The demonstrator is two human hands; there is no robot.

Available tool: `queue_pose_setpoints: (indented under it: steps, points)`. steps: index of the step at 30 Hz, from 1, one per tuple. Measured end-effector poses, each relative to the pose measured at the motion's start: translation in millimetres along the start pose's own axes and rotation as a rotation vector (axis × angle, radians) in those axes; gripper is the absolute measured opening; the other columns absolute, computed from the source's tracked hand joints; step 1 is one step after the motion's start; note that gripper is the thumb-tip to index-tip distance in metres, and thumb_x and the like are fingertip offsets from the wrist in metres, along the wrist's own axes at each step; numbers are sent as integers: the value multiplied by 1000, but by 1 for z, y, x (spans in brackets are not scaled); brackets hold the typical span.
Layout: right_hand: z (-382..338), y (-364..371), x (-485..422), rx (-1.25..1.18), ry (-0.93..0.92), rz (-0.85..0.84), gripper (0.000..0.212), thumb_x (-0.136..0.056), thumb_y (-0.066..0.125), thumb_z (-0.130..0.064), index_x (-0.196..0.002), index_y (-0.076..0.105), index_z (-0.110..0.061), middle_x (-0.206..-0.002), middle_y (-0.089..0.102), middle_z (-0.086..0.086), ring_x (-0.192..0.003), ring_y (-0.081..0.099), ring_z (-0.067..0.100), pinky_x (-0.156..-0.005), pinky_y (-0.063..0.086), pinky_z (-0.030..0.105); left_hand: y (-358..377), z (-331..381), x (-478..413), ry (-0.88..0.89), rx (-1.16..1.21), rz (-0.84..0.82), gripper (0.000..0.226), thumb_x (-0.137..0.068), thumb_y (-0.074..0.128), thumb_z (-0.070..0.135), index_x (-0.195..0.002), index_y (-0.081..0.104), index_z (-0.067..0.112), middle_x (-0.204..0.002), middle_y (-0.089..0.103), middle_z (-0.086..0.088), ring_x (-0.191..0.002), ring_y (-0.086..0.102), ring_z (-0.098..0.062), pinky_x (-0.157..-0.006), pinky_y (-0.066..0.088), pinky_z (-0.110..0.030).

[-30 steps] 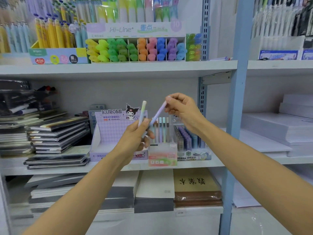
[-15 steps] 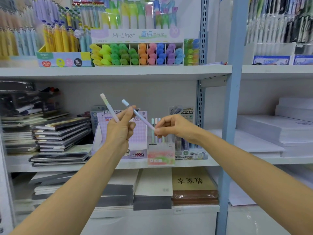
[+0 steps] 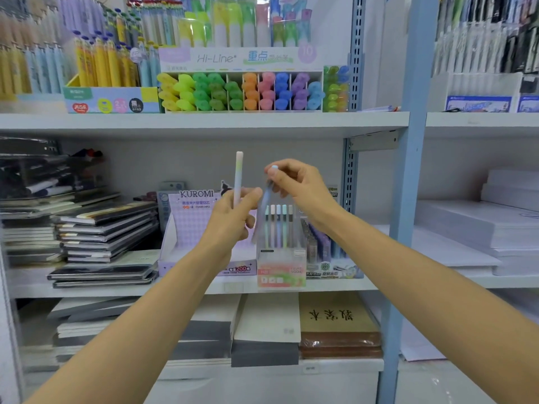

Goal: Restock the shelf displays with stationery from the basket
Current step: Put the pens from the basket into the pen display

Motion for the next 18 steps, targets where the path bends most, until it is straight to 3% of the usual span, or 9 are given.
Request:
queue_pose_setpoints:
  steps: [4, 7, 11, 14, 18]
  points:
    - [18, -29, -6, 46, 27, 224, 8, -95, 58, -13, -94, 65, -10, -79, 66, 11, -64, 61, 13, -61, 51, 21, -9, -16, -5, -128, 126, 48, 21, -95, 40, 23, -87, 57, 14, -77, 44, 1, -54, 37, -10, -39, 26, -17]
    - [44, -31, -7, 198, 98, 198, 10, -95, 59, -14, -96, 66, -7, -87, 68, 16, -69, 64, 17, -63, 53, 21, -14, -27, -7, -109, 19, 42, 19, -94, 37, 14, -87, 55, 15, -77, 43, 0, -54, 38, -10, -43, 30, -20]
    - [71, -22, -11, 305, 132, 156, 12, -94, 60, -13, -96, 66, -3, -84, 68, 15, -69, 67, 20, -69, 58, 30, -17, -31, -12, 0, -69, -26, 22, -104, 38, 27, -91, 55, 21, -74, 60, 0, -58, 53, -13, -54, 40, -23]
    - [79, -12, -19, 415, 100, 111, 12, -94, 60, -13, -95, 66, -3, -83, 69, 12, -69, 69, 22, -69, 58, 28, -17, -37, -15, 40, -59, -79, 21, -104, 39, 29, -97, 58, 24, -59, 50, 5, -51, 44, -13, -50, 41, -21]
    - [89, -4, -23, 529, 69, 54, 16, -94, 60, -15, -97, 68, -2, -82, 72, 12, -70, 70, 23, -78, 57, 40, -18, -51, -21, 2, -7, -76, 21, -104, 40, 25, -100, 60, 21, -60, 38, 7, -48, 30, -8, -44, 29, -17]
Point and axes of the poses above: each hand's wrist, its own x-axis away from the middle knuckle, its own y-axis out of the palm, z = x × y, the point moved 7 cm from there along -x, towards the middle knuckle
